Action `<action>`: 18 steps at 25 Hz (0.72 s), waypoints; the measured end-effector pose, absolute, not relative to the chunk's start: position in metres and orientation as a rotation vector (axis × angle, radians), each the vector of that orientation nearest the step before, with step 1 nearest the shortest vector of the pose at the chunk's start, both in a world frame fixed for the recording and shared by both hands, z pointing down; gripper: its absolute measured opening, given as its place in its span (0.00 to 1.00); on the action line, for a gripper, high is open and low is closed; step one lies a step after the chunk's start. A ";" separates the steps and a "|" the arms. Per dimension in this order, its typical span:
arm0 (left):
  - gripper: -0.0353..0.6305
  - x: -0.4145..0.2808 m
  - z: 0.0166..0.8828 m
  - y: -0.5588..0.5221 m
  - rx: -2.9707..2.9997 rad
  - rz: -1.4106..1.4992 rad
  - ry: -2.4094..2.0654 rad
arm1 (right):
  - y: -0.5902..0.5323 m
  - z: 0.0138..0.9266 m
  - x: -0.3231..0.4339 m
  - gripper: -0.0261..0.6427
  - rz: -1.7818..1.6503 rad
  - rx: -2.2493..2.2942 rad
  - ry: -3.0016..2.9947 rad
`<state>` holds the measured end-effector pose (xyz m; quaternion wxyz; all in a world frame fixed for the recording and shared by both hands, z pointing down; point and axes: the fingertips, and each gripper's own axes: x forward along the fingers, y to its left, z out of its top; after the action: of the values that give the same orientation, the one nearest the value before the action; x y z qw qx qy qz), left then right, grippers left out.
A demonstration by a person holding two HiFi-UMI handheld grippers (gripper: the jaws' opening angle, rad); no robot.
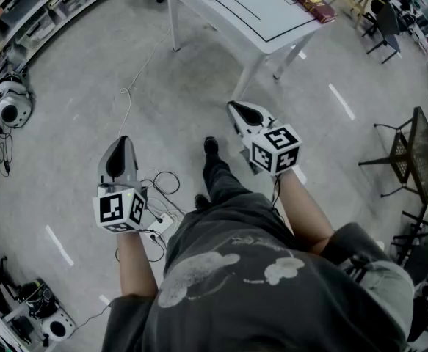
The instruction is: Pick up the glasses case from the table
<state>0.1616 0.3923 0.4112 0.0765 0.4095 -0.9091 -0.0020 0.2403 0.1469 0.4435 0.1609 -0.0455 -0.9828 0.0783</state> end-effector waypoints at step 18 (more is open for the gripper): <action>0.06 0.135 0.422 0.369 1.251 0.037 -2.685 | 0.122 0.453 0.214 0.04 0.279 -0.077 -2.806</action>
<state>0.1351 0.3695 0.4217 0.0897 0.4205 -0.9027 0.0124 0.2144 0.1219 0.4533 0.1598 -0.0269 -0.9820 0.0975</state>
